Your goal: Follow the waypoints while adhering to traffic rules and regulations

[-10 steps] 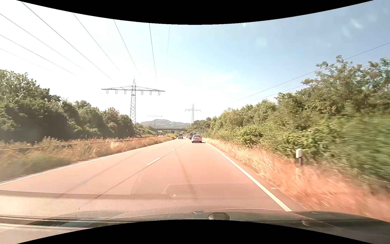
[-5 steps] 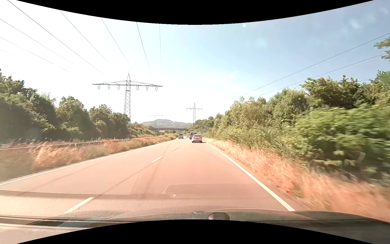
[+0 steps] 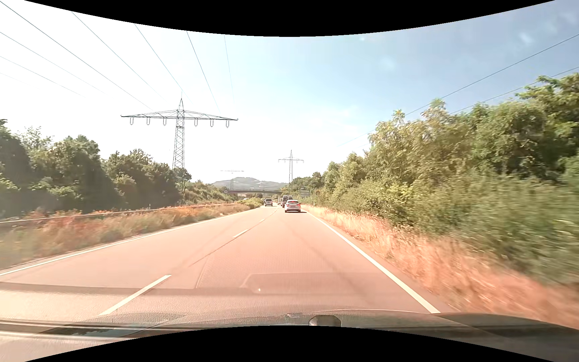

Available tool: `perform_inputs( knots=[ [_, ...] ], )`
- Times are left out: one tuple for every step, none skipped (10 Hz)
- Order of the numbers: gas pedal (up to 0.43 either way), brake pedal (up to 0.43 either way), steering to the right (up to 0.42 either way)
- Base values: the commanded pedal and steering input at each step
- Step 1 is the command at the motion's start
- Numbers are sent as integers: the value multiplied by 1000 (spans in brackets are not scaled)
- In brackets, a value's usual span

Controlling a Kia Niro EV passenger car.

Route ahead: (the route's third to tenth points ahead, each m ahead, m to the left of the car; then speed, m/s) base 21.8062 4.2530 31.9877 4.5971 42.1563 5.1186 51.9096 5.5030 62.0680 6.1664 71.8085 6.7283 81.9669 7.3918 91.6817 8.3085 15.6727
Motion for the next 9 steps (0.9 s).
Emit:
perform_inputs(
  knots=[
    [0,0,-6],
    [0,0,-6],
    [0,0,-6],
    [0,0,-6],
    [0,0,-6],
    [0,0,-5],
    [0,0,-5],
    [0,0,-5],
    [0,0,-5]
  ],
)
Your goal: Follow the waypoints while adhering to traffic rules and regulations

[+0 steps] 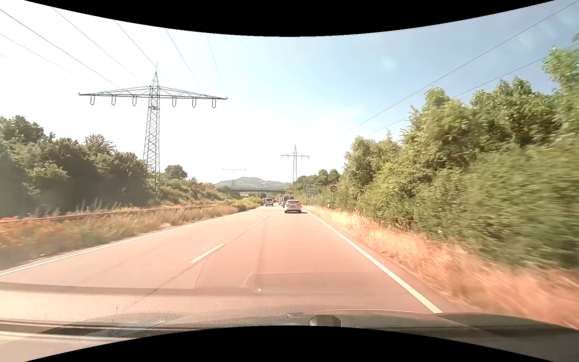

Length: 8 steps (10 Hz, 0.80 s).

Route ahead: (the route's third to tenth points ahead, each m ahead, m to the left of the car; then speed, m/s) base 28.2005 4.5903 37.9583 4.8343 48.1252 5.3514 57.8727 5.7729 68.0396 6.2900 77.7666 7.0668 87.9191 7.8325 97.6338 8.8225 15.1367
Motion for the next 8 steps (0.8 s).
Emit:
perform_inputs(
  knots=[
    [0,0,-5],
    [0,0,-5],
    [0,0,-5],
    [0,0,-5],
    [0,0,-4],
    [0,0,-4],
    [0,0,-4],
    [0,0,-4]
  ],
)
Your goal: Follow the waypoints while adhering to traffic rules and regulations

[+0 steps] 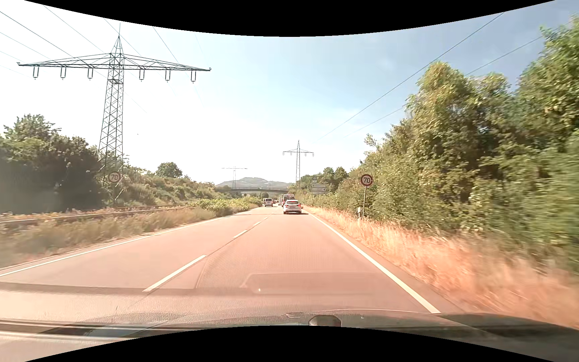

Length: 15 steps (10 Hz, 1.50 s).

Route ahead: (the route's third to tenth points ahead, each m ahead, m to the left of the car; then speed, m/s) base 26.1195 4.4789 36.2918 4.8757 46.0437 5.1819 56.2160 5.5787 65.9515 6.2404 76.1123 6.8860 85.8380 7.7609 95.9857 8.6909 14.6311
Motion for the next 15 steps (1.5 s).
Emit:
perform_inputs(
  knots=[
    [0,0,-4],
    [0,0,-4],
    [0,0,-4],
    [0,18,-4],
    [0,30,-4],
    [0,55,-4],
    [0,73,-4],
    [0,85,-4],
    [0,98,-4],
    [0,110,-4],
    [0,122,-4],
    [0,128,-4],
    [0,134,-4],
    [0,140,-4],
    [0,152,-4]
  ],
)
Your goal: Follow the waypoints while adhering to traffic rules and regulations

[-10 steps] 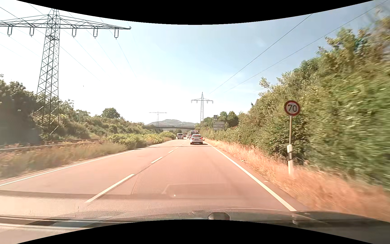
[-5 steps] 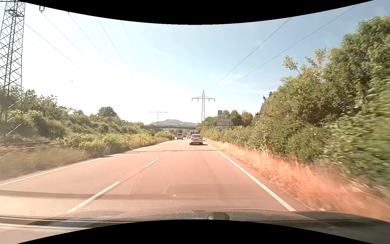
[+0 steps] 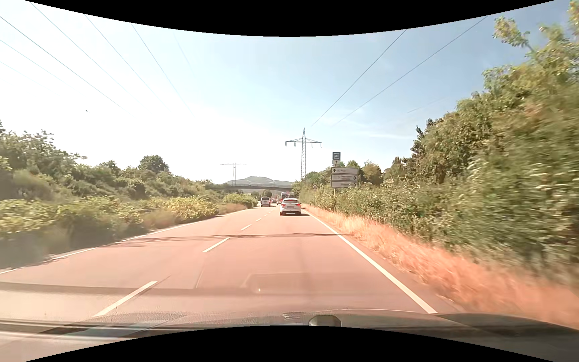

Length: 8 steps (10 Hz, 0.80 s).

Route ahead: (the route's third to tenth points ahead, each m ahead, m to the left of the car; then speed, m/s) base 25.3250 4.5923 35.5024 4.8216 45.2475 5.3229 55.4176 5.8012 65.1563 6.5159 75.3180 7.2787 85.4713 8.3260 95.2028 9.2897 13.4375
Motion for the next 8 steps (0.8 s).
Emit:
perform_inputs(
  knots=[
    [0,159,-4],
    [0,165,-4],
    [0,171,-4],
    [0,177,-4],
    [0,177,-4],
    [0,177,-4],
    [0,183,-4],
    [0,177,-4]
  ],
)
